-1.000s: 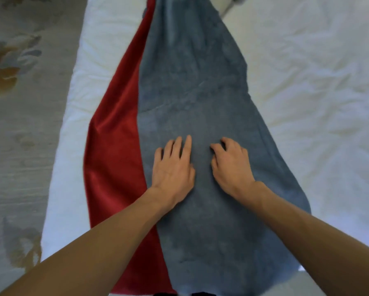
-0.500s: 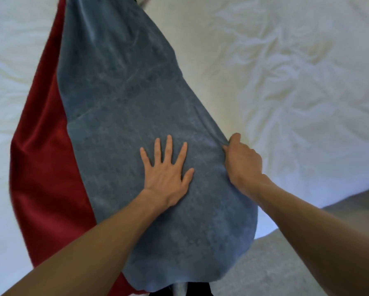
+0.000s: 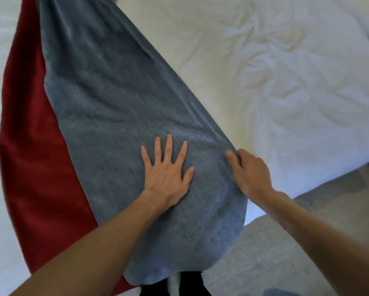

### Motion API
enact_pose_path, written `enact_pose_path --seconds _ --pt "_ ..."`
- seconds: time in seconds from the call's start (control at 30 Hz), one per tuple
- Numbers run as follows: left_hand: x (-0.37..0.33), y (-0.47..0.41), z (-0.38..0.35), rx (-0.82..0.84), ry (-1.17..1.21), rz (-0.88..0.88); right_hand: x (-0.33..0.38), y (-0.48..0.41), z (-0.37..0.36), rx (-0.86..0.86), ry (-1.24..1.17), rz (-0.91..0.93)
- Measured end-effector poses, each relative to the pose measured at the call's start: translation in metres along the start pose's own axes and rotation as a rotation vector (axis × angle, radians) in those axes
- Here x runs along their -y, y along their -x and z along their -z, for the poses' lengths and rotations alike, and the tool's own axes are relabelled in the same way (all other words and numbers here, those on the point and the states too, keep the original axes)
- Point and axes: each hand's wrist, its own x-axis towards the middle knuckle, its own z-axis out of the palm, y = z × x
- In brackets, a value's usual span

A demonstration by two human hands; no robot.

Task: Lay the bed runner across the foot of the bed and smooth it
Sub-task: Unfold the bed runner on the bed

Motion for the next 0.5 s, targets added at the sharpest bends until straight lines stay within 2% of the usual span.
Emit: enact_pose_path --seconds 0.1,0.17,0.37,0.5 --pt "0.001 0.000 0.000 0.025 0.001 -0.005 -0.018 0.020 0.004 0.137 -0.380 -0.112" --pt "0.001 -0.001 0.000 0.033 -0.003 -0.008 -0.025 0.030 0.007 0.212 -0.500 -0.149" --pt "-0.002 0.002 0.001 0.018 -0.014 -0.008 -0.019 0.037 0.002 0.187 -0.510 -0.144" --pt "-0.016 0.014 0.000 -0.003 -0.002 -0.080 -0.016 0.040 -0.002 0.118 -0.468 -0.160"
